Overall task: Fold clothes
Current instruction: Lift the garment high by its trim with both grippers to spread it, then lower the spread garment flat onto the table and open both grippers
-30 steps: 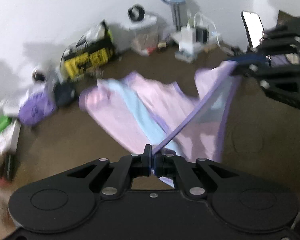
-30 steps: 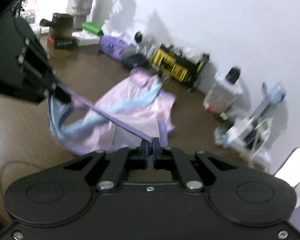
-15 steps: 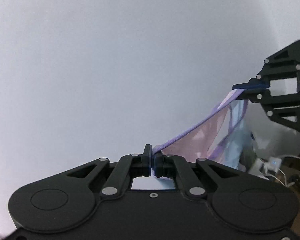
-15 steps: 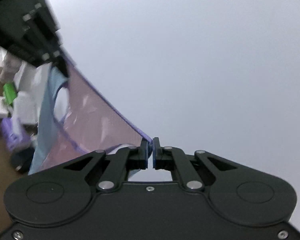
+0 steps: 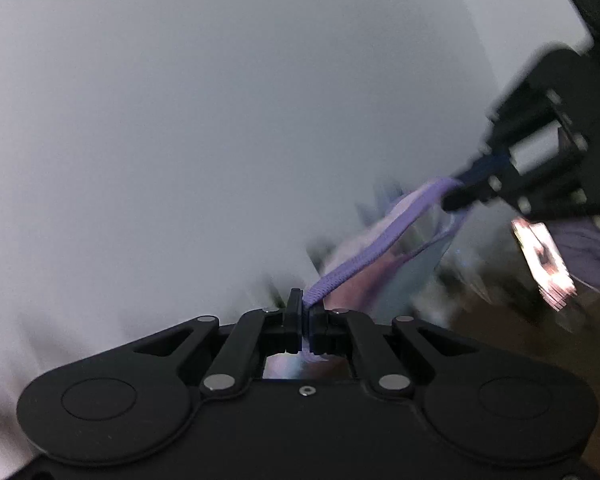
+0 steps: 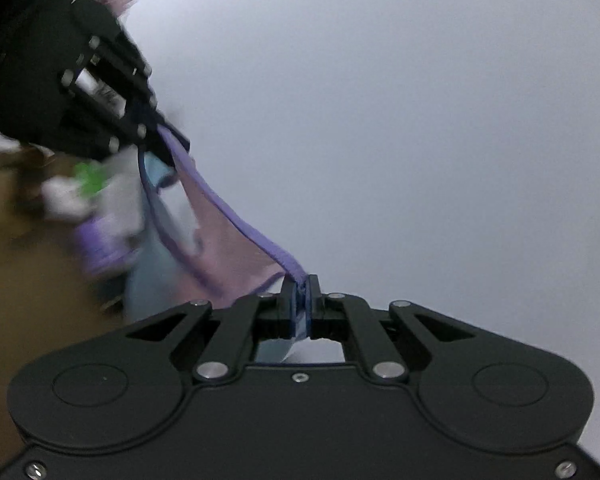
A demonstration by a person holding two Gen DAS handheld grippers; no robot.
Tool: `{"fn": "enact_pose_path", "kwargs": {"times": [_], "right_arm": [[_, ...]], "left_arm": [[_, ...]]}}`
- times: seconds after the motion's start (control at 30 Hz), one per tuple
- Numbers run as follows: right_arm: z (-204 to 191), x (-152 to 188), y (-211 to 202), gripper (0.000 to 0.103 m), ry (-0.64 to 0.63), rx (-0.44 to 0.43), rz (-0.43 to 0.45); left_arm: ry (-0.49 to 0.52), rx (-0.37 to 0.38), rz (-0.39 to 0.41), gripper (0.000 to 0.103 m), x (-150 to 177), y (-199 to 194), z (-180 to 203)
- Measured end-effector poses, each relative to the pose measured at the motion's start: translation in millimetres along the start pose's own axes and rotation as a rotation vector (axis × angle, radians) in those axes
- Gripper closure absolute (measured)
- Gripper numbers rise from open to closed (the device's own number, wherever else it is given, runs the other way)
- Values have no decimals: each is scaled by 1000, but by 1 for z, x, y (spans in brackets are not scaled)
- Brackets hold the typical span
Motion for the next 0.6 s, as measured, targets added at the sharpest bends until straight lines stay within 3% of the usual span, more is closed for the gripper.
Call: {"fn": "enact_pose_path", "kwargs": {"times": [0.03, 0.13, 0.2, 0.33, 0.5, 0.6], "right_arm": [[-16, 16, -2, 99, 14, -18, -32], [-103, 118, 3, 99, 109, -112, -205], [-155, 176, -4, 99, 171, -174, -333], [-201, 210, -29, 99, 234, -229, -430], [-211, 214, -46, 98, 285, -284, -462], [-210, 215, -54, 86, 282, -365, -496]], "left_arm": [[-90, 25, -56, 100, 42, 1, 13], [-144, 60, -199, 100, 132, -3, 52], [-148, 93, -277, 100, 168, -9, 70], [-148, 124, -346, 100, 199, -32, 71], [-107, 167, -367, 100, 212, -50, 73], [-82, 210, -421, 98, 216, -63, 80]]}}
Point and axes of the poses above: each gripper's, at about its wrist camera, not at the fingertips, and y roughly the way its jaws point, z to its right, x to its underside, the point moved 6 cm from there along y, roughly the way its jaws point, and after that the axes turned 10 degrees about z, right-handed, at the moved point
